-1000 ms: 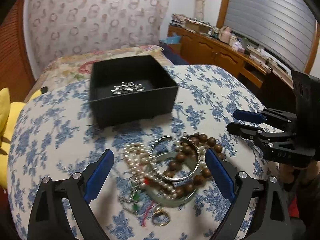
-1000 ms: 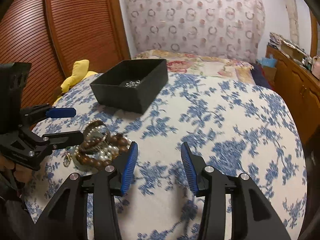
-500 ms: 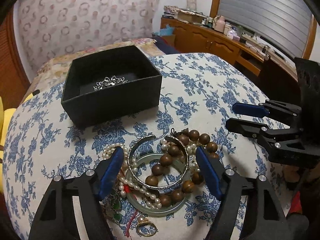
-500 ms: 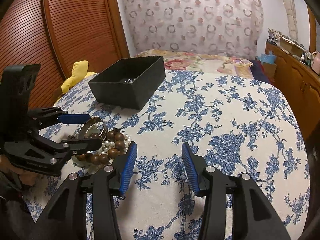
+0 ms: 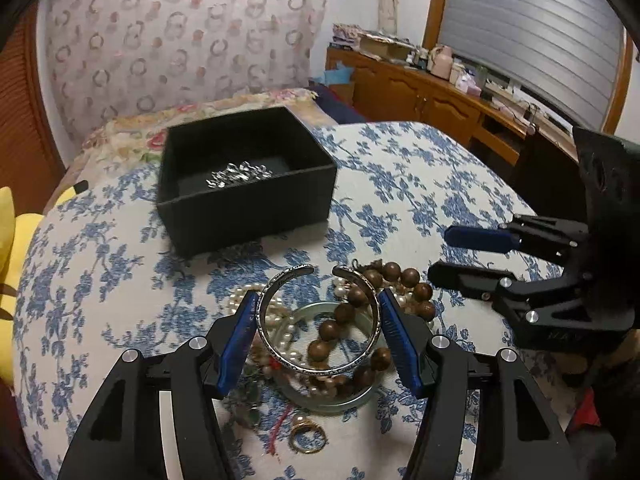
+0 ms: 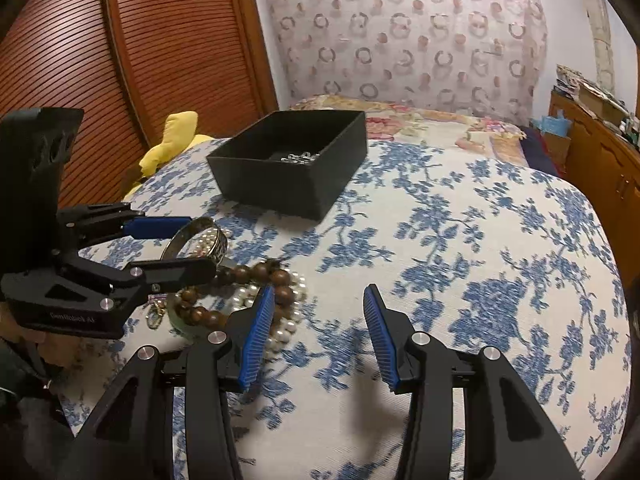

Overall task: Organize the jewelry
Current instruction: 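Withdraw both grippers from the box back to the jewelry pile, then grasp the silver bangle with the left gripper while the right grasps the bead bracelet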

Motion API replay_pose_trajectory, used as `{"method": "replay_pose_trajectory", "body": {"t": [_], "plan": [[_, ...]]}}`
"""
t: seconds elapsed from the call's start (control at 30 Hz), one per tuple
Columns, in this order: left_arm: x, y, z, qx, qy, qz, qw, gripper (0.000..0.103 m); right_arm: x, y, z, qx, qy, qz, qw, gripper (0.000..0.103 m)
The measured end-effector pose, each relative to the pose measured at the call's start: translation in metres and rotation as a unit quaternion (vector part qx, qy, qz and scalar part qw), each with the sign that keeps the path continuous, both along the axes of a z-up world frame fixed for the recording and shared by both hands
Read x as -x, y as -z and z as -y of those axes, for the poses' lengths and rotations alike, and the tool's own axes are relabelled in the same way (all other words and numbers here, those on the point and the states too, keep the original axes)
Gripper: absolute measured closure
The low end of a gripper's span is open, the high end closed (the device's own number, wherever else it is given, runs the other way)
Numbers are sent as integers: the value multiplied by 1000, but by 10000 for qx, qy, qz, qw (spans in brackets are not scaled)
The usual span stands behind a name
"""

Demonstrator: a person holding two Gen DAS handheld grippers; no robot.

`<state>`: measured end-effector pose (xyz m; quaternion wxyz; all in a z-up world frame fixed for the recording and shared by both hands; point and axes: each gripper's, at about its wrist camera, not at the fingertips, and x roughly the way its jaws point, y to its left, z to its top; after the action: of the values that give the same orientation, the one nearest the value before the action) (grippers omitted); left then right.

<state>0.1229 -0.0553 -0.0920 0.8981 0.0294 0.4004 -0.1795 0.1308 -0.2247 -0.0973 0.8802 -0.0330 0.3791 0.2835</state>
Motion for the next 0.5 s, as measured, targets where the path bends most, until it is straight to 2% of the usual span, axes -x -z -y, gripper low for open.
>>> {"method": "replay_pose_trajectory", "body": {"t": [0.13, 0.23, 0.5], "plan": [[2, -3, -10, 53, -126, 55, 9999, 45, -1, -2, -11, -7, -114, 4, 9999, 55], [6, -5, -17, 92, -217, 88, 9997, 45, -2, 0, -18, -7, -185, -55, 9998, 60], [24, -9, -27, 184, -369, 187, 9990, 45, -6, 6, -24, -95, -162, -270, 9995, 63]]}}
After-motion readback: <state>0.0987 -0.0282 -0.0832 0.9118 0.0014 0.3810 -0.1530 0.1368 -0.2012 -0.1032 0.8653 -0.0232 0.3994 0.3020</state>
